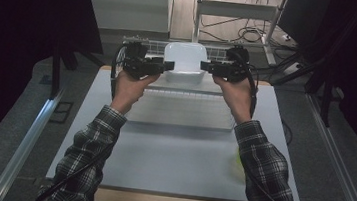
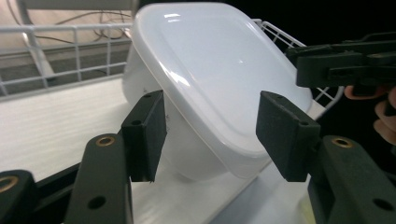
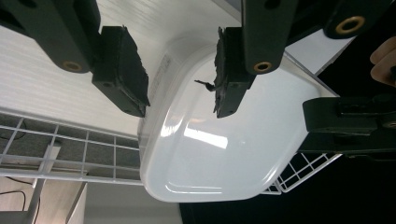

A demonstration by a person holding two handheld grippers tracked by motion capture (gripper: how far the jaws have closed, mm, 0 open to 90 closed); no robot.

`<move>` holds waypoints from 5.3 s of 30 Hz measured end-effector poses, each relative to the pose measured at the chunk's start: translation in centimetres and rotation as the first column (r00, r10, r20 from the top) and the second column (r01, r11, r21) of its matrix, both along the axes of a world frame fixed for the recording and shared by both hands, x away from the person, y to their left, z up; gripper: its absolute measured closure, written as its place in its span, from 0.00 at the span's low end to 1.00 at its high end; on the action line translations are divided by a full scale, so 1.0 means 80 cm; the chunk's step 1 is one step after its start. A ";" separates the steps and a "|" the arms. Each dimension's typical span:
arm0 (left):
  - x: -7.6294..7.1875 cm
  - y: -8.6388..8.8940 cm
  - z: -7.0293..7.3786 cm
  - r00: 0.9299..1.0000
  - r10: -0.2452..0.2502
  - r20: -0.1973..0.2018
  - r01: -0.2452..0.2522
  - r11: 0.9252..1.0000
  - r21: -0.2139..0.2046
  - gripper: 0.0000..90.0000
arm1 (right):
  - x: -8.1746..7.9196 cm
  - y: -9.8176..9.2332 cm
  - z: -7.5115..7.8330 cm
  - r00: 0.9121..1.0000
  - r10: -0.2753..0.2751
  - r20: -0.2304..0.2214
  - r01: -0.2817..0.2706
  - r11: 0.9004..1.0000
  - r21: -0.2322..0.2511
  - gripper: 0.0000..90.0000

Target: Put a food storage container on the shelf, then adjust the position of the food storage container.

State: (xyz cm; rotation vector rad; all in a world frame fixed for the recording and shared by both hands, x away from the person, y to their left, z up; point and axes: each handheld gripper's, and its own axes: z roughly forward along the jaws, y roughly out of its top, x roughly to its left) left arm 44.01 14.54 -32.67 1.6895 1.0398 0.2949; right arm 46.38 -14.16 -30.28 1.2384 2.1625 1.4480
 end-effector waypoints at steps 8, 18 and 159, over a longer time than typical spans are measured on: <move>0.002 0.001 0.001 0.999 0.034 0.027 -0.034 0.999 -0.001 0.41 | -0.003 0.001 0.002 1.000 0.010 0.026 -0.010 1.000 -0.008 0.55; -0.019 0.002 0.003 0.999 -0.031 0.042 0.031 0.999 0.019 0.20 | -0.022 -0.007 0.004 0.994 0.078 0.072 -0.078 0.997 0.005 0.39; -0.246 0.033 -0.230 0.994 -0.097 0.053 0.082 0.968 0.237 0.05 | -0.235 -0.182 -0.179 0.988 -0.104 0.111 0.132 0.948 -0.291 1.00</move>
